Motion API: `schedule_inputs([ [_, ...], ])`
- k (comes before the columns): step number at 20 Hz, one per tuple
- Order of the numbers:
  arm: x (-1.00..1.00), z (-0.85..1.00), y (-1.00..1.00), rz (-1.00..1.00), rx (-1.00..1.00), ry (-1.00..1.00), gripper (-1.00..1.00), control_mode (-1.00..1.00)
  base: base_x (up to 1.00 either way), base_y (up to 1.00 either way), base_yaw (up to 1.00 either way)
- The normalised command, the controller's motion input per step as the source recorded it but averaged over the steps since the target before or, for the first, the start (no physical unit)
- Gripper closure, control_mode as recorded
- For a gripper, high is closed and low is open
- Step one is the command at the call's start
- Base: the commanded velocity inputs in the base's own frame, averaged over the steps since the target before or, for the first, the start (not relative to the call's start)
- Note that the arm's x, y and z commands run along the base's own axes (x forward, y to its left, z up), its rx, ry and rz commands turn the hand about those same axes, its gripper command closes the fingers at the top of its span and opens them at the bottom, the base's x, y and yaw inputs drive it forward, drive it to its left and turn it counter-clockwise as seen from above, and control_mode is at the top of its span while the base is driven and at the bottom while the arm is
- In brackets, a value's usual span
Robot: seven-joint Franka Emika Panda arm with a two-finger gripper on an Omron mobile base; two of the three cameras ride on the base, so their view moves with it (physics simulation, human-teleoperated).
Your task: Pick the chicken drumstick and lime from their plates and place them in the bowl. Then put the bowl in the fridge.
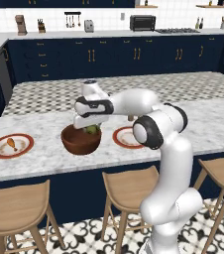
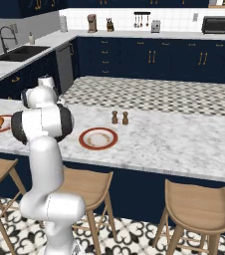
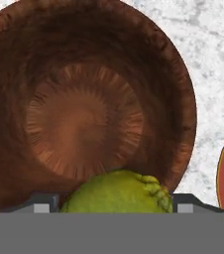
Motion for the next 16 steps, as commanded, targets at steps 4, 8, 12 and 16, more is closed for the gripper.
schedule_inputs([
  [4,0.49,-0.50,0.38,0.01,0.00,0.00,1.00,-1.00,0.00,0.00,0.00],
  [8,0.49,-0.69,0.51,0.00,0.02,0.00,1.00,-1.00,0.00,0.00,0.00],
  [12,0.47,-0.61,0.41,0.00,0.00,0.01,-1.00,-1.00,0.00,0.00,0.00],
  [16,0.09,-0.05,0.12,0.00,0.00,0.00,-1.00,-1.00,0.00,0.00,0.00],
])
